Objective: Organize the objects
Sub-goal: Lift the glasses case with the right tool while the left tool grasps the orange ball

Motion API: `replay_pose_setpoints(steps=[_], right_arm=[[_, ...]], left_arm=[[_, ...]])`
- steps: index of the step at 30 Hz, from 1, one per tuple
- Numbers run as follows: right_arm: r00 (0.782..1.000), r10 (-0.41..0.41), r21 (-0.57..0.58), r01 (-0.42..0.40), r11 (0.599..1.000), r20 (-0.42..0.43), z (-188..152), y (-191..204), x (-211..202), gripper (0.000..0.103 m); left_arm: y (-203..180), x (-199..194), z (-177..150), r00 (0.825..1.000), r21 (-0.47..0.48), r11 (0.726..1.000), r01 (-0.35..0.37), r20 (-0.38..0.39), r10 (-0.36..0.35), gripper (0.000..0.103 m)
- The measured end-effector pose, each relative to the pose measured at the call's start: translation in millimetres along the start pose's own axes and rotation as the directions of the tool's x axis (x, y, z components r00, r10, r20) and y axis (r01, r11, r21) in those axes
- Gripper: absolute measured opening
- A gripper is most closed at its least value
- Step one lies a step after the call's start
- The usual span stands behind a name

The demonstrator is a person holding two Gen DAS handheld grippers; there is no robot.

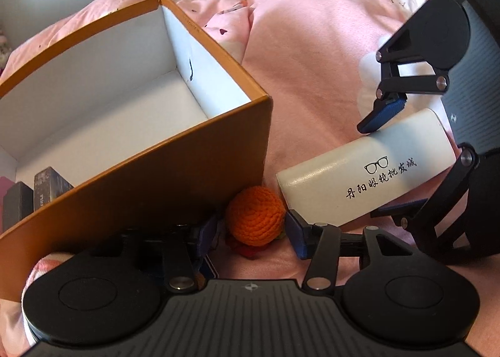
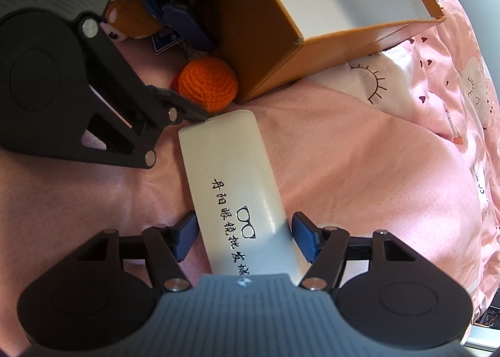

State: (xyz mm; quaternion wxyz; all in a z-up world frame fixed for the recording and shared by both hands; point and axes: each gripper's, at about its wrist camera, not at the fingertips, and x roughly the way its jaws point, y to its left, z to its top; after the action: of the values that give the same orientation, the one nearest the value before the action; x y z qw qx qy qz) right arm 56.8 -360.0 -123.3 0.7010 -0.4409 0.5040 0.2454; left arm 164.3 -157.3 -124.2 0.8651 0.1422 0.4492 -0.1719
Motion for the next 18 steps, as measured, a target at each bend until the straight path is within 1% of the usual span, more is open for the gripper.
replay_pose_setpoints(steps=[4, 7, 9, 11, 12, 15, 18], right_arm=[[1.0, -0.014, -0.012, 0.014, 1.0, -0.013, 3, 2, -1, 0.066], [1.0, -0.018, -0.014, 0.018, 1.0, -0.011, 4, 3, 2, 0.067], [1.0, -0.016, -0.016, 0.016, 1.0, -0.012, 5, 3, 4, 0.068], [1.0, -0.015, -0.016, 0.015, 1.0, -0.021, 7, 4, 5, 0.067], [1.0, -0.017, -0.023, 0.016, 1.0, -0.025, 8, 4, 4, 0.066], [0.999, -0.037, -0.052, 0.035, 0.998, -0.036, 11, 9, -2, 0.066], [0.998, -0.053, -0.053, 0.051, 0.997, -0.038, 12, 11, -12, 0.065]], left_arm=[[8, 4, 2, 0.999, -0.051, 0.998, 0.027, -0.018, -0.028, 0.059], [11, 6, 1, 0.999, -0.062, 0.997, 0.044, -0.02, -0.045, 0.057], [15, 8, 1, 0.998, -0.064, 0.996, 0.064, -0.022, -0.066, 0.054], [19, 8, 2, 0.996, -0.059, 0.994, 0.087, -0.027, -0.089, 0.048], [20, 7, 2, 0.995, -0.06, 0.993, 0.097, -0.029, -0.099, 0.047], [23, 1, 1, 0.995, -0.062, 0.993, 0.102, -0.015, -0.103, 0.046], [28, -9, -1, 0.993, -0.08, 0.99, 0.114, 0.009, -0.114, 0.046]])
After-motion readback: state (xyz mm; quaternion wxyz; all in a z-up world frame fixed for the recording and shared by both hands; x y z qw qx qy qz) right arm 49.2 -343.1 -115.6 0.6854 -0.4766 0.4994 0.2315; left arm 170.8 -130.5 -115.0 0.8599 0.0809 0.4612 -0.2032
